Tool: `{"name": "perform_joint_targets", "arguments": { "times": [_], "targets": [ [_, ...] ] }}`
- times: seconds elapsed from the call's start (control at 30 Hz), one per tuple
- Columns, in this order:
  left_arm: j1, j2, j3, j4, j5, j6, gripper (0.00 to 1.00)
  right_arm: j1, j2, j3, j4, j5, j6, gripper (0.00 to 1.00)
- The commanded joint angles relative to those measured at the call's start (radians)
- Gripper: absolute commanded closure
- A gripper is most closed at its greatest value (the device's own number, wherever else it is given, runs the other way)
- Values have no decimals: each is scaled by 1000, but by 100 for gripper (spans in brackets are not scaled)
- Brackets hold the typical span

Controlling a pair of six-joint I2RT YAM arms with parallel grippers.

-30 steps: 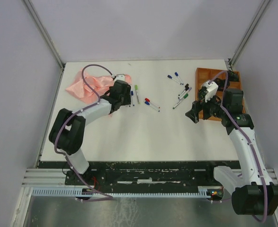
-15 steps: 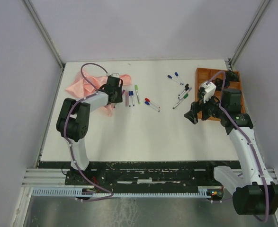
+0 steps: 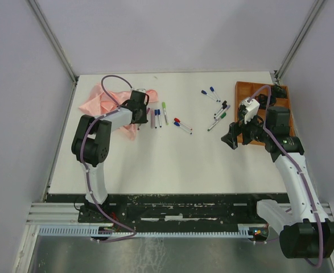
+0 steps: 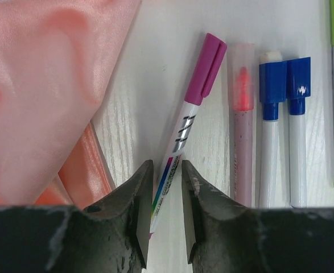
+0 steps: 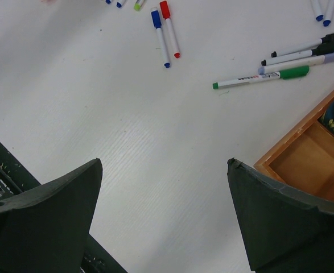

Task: Open the pen caps
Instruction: Pick up the pen from the center of the board.

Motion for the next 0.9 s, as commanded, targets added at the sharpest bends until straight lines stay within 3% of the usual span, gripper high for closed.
{"name": "perform_joint_targets", "arguments": {
  "times": [0.0,0.13,0.37,0.63,0.87],
  "targets": [
    [5,13,26,-19,9,36,67,3,4,37,26,-16,-2,1],
    [5,-15,-10,-8,21,25,72,4,4,38,26,-26,2,1],
    [2,-184,-156,68,68,-19,97,4,-3,27,39,-84,24,1],
    [-12,-534,-460,237,156,-109,97,5,-4,-12,111,-263,114,1],
    [-30,-839,-814,573,379,-304,97,12,-2,-74,255,-411,248,3]
  ]
}}
